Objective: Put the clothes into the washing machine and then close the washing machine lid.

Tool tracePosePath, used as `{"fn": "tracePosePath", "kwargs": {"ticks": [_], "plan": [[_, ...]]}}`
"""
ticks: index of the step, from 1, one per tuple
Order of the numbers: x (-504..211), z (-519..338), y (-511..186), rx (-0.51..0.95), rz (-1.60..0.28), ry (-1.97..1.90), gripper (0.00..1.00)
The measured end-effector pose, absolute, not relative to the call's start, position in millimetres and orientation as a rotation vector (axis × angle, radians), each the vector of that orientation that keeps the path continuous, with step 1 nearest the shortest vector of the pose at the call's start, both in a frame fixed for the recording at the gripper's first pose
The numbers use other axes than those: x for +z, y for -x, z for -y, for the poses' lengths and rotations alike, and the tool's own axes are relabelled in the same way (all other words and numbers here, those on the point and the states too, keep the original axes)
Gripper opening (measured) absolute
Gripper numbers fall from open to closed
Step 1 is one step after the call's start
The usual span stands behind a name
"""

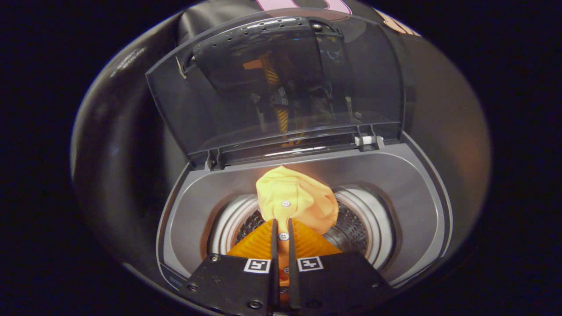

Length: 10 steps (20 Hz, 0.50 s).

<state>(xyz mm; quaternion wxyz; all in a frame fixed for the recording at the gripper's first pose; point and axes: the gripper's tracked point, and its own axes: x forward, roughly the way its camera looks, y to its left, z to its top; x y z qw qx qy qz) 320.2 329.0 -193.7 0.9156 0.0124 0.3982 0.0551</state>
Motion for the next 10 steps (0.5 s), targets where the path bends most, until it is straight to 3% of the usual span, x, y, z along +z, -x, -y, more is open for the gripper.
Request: {"fn": "tracePosePath", "kwargs": {"ticks": [3,10], "plan": [[-189.3,-331.3,-321.2,0.112,-0.821,-0.055,0.18],[-159.5,-341.1,-330.0,0.160,-0.799,-0.068,0.92]]}}
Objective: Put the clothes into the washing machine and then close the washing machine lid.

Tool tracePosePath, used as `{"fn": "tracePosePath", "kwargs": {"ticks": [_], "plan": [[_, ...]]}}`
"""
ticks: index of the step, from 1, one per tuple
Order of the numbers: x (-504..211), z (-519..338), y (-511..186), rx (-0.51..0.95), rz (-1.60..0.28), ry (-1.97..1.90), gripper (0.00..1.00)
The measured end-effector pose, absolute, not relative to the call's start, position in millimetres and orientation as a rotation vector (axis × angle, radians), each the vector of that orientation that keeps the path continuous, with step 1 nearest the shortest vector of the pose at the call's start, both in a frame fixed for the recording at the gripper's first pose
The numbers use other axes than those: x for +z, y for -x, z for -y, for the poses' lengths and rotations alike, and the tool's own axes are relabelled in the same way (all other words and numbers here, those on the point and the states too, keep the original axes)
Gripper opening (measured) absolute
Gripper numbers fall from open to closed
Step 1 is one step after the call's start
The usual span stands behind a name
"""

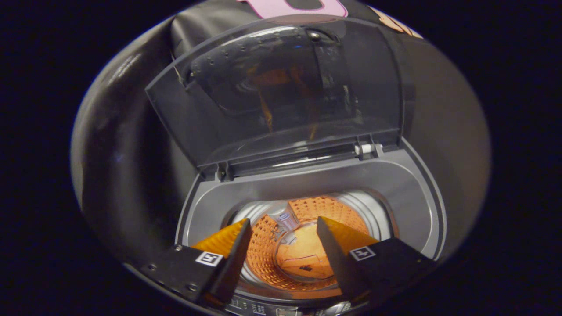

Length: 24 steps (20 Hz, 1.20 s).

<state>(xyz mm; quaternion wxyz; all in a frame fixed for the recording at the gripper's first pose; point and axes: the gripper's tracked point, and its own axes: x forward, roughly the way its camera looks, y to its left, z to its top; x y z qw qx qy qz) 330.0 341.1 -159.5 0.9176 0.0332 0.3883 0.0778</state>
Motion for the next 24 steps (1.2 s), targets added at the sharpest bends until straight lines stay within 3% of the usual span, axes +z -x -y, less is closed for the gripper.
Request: {"fn": "tracePosePath", "kwargs": {"ticks": [1,8,17,24], "plan": [[-156.7,-342.3,-330.5,0.157,-0.792,-0.053,1.00],[-102.3,-356.3,-358.3,0.177,-0.682,-0.049,0.98],[38.5,-365.7,-416.5,0.190,-0.284,0.073,0.97],[55.9,-367.8,-477.6,0.071,-0.119,0.051,0.97]]}}
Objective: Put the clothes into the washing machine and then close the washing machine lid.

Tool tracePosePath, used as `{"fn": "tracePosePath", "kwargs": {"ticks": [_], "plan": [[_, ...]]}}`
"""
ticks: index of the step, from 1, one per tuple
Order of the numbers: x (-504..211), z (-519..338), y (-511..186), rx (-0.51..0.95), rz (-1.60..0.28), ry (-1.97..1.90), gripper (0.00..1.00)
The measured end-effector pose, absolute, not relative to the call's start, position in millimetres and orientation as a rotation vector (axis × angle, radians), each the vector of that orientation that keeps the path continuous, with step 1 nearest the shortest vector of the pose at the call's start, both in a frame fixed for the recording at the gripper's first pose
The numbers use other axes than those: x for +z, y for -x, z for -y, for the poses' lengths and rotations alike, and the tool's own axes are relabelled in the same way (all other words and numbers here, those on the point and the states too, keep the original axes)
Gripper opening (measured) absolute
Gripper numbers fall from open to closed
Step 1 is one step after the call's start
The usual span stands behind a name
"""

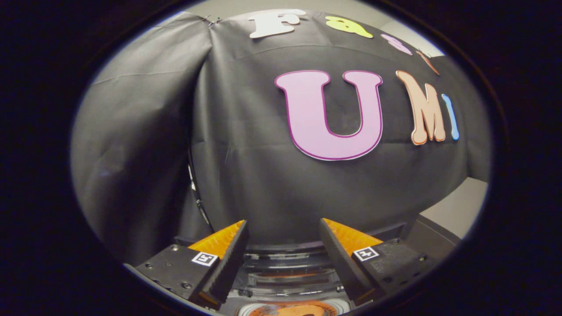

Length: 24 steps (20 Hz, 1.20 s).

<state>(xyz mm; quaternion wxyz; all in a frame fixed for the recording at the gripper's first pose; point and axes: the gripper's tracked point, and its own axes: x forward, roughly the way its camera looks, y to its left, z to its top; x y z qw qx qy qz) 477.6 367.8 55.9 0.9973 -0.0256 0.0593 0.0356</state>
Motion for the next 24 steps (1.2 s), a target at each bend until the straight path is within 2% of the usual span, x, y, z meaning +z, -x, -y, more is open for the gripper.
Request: {"fn": "tracePosePath", "kwargs": {"ticks": [4,11,12,16,24], "plan": [[56.3,-370.3,-486.5,0.044,-0.052,0.111,0.96],[9.0,-359.7,-516.8,0.024,-0.156,0.088,0.95],[19.7,-360.9,-523.1,0.037,-0.081,0.112,0.95],[21.4,-360.7,-499.4,0.021,-0.103,0.108,0.96],[31.4,-355.6,-466.4,0.011,0.016,0.087,0.96]]}}
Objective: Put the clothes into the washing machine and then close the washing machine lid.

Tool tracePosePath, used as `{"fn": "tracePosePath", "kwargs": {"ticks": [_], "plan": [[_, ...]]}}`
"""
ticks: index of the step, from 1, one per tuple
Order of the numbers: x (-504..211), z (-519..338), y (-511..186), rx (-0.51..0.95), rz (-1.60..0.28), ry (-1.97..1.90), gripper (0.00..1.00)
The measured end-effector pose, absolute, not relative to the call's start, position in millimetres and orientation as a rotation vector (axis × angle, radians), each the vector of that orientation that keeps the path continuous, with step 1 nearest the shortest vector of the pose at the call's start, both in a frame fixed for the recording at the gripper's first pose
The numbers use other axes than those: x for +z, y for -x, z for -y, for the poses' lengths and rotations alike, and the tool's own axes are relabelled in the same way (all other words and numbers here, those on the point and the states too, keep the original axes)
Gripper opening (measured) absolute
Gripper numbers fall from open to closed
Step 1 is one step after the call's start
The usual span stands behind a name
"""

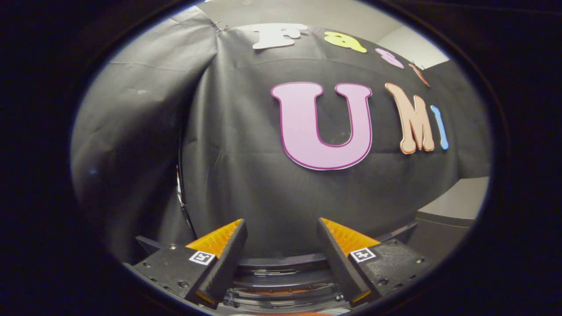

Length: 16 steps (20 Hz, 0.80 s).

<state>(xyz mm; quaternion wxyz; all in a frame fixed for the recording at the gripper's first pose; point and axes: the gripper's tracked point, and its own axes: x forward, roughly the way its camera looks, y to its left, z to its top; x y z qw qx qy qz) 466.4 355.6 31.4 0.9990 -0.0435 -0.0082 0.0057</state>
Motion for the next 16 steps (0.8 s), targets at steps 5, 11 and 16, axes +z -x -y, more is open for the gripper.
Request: {"fn": "tracePosePath", "kwargs": {"ticks": [5,11,16], "plan": [[28.8,-353.1,-456.1,0.027,-0.054,0.097,0.96],[31.1,-349.8,-452.1,0.022,-0.017,0.101,0.96],[34.8,-345.7,-454.9,0.015,0.016,0.107,0.96]]}}
